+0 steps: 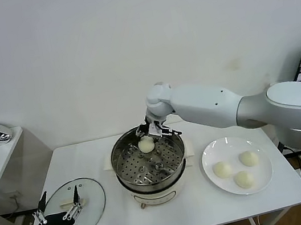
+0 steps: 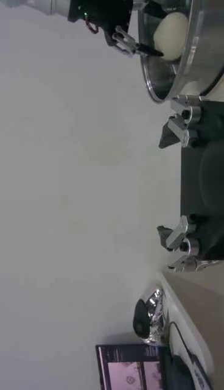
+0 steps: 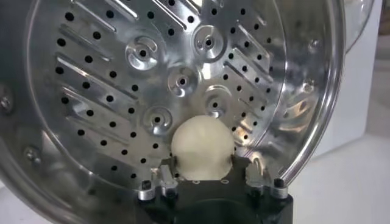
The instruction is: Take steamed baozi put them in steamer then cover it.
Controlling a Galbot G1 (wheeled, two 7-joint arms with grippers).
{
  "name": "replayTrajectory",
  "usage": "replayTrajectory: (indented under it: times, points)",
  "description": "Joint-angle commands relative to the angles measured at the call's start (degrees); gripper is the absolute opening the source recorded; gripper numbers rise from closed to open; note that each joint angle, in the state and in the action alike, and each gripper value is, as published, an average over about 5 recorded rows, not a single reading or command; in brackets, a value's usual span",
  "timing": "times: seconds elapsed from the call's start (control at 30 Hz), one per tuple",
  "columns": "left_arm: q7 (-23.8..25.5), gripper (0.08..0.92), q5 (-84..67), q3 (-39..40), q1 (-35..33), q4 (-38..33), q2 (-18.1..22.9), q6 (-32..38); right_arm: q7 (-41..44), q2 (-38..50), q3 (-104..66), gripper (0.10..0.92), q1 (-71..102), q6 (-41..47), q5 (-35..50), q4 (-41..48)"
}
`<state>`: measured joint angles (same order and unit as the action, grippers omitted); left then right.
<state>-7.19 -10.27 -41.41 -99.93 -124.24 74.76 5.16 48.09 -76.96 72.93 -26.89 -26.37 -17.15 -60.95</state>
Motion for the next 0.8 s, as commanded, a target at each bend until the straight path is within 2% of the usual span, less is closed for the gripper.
replayTrajectory:
  times: [0.03,0.17,0.27,0.43,0.57,0.67,0.8]
  points:
    - [-0.01,0.823,0.01,0.04,0.15,0.01,-0.06,-0.12,0.08,0.98,0.18,0.805,-2.85,0.27,3.57,-4.05]
    - [0.01,0.823,-0.13,0.06,0.33,-0.51,-0.48,-0.67,5.12,7.21,3.19,0.821,-11.02,16.21,21.16,-16.02]
    - [-0.04,0.823,-0.53,-0.24,0.33,-1.01,-1.08,-1.12,7.21,14.78,4.83,0.823,-16.35,30.38,28.17,-24.5]
    - [-0.21,0.823,-0.81,-0.42,0.36,-1.15,-1.95,-1.48,6.16,28.59,6.64,0.823,-20.88,46.61,33.81,-34.03]
    - [-0.25,0.823,-0.62,0.01,0.59,-0.8,-2.44,-1.52,4.34,39.72,7.82,0.823,-20.47,54.57,35.1,-40.32]
    - [-0.19,0.823,-0.3,0.47,0.71,-0.85,-2.76,-1.57,4.21,47.28,8.06,0.823,-18.73,56.88,33.46,-43.43]
    - [-0.18,0.823,0.12,0.85,0.7,-1.16,-2.8,-1.64,4.39,51.93,8.78,0.823,-15.93,56.85,30.69,-44.45]
